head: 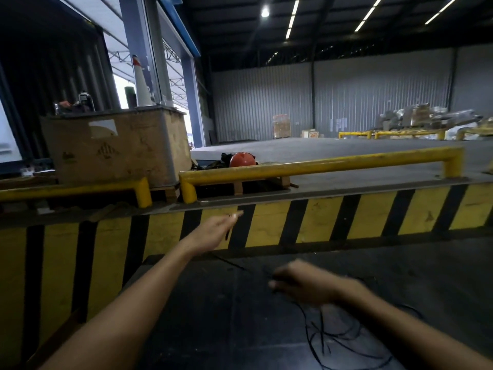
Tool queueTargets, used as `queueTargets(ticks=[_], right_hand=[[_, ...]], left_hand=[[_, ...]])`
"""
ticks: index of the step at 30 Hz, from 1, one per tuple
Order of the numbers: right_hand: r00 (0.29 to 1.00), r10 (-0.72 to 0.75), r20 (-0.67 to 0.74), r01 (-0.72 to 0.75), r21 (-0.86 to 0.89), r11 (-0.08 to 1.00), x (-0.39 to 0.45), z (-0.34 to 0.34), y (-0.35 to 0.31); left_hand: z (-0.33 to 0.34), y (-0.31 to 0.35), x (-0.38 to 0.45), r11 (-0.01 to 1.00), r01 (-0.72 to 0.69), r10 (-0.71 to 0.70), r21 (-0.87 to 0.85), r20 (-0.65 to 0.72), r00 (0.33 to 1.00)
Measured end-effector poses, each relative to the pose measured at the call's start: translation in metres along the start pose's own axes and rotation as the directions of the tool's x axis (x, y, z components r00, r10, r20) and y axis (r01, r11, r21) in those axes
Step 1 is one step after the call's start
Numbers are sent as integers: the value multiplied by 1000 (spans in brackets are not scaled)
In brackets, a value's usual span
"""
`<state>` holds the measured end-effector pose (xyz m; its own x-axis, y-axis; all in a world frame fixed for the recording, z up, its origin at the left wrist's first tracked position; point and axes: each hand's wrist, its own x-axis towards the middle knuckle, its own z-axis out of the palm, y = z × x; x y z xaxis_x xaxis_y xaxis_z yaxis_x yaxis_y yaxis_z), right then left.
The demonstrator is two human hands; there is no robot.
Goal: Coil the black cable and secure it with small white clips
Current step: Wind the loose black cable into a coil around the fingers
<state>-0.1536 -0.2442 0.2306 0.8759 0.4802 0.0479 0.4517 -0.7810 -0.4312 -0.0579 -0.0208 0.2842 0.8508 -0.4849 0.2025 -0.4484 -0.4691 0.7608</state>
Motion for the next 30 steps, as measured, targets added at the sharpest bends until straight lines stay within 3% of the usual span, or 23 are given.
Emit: queueTargets(ticks=[2,4,7,10,11,13,16,18,20,23,26,28,30], right_hand=[[992,-13,-124,16,27,1000,-10,-40,8],[962,-38,-272,67,96,993,-15,-71,13],[860,-14,-511,88,120,989,-9,-84,26],[753,123,-646,15,204,979,7,-69,38],[745,179,-642,-13,255,967,12,-58,40],[802,229,-552,-32,343,939,17,-28,40],[931,104,-349,15,322,947,19,28,22],[970,15,-241,50,262,964,16,55,5],[983,-54,-175,83,163,983,11,61,-1],[993,-51,-103,59,78,995,-1,29,7],[987,-44,-152,41,-21,999,-13,-30,18],[950,-32,-309,16,-56,998,-20,-70,26],[876,-9,-482,-7,-32,999,-25,-93,37]], left_hand=[[3,-13,-7,968,55,-98,246,165,981],[12,-11,-17,960,83,-164,266,300,940],[26,4,-30,992,124,-120,18,420,900],[38,16,-34,905,263,-16,-333,593,805],[42,22,-34,868,288,46,-405,642,765],[49,35,-30,772,303,184,-558,654,734],[53,55,-17,604,201,269,-771,435,859],[53,57,-8,597,95,213,-797,271,939],[49,50,-2,686,9,143,-727,148,979],[39,32,0,948,-49,67,-315,49,997],[32,15,-4,993,-16,-6,120,181,983],[34,11,-12,978,30,-97,206,327,940],[41,14,-20,982,42,-120,187,426,897]])
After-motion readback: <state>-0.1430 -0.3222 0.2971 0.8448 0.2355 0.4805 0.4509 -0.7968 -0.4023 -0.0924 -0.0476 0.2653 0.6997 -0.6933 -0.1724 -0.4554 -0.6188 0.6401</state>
